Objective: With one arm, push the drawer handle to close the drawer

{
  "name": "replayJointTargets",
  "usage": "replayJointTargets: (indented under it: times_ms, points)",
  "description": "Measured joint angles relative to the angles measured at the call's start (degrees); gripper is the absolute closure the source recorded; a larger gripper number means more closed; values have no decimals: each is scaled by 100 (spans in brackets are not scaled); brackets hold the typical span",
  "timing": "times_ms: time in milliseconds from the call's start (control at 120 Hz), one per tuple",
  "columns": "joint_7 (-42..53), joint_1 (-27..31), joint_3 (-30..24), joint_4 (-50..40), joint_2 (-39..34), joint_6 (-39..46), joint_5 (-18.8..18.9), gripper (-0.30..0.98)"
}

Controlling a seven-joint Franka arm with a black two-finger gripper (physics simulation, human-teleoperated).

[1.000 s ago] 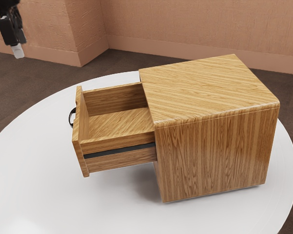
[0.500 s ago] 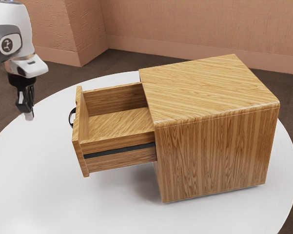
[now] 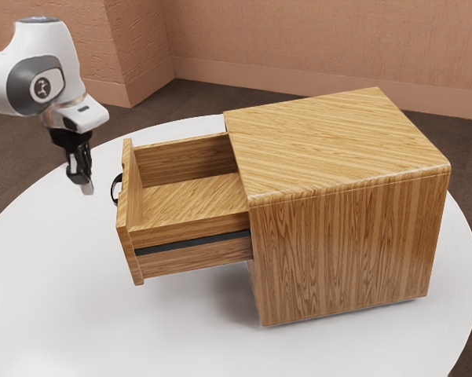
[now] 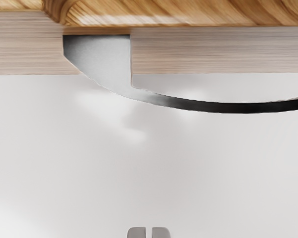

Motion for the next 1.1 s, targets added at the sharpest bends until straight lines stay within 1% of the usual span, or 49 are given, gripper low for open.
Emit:
replayJointTargets:
  times_ms: [100, 200, 300, 558, 1100]
  points:
    - [-64, 6, -61, 59, 93, 95, -43, 78]
    - [-120, -3, -230, 16, -21, 150, -115, 78]
    - [-163, -3, -287, -169, -134, 180, -237, 78]
    - [-245, 2, -457, -225, -160, 217, -444, 78]
    - [-388, -5, -755, 519, 541, 241, -490, 79]
